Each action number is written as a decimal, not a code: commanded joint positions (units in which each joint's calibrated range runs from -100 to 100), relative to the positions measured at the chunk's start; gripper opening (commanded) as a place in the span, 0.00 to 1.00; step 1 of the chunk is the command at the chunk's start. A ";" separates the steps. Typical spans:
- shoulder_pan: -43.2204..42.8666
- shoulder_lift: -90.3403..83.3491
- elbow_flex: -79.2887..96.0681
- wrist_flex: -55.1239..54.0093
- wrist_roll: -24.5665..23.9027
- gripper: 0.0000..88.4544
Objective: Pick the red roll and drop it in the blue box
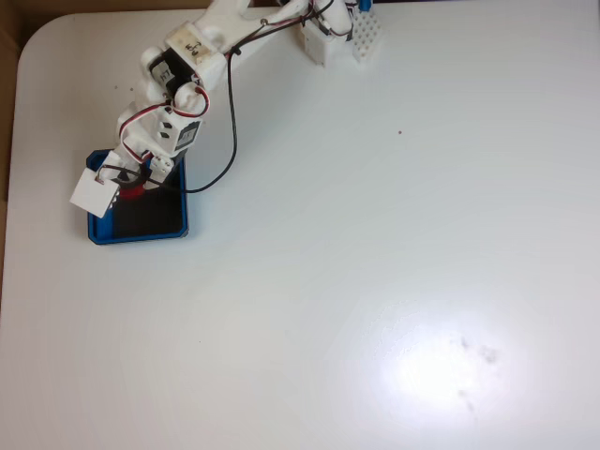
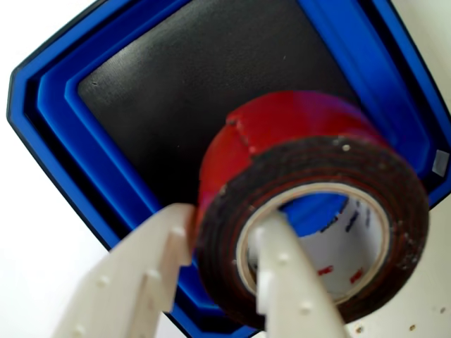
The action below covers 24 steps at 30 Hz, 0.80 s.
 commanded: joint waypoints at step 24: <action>0.56 -6.69 -3.98 -1.44 -0.20 0.16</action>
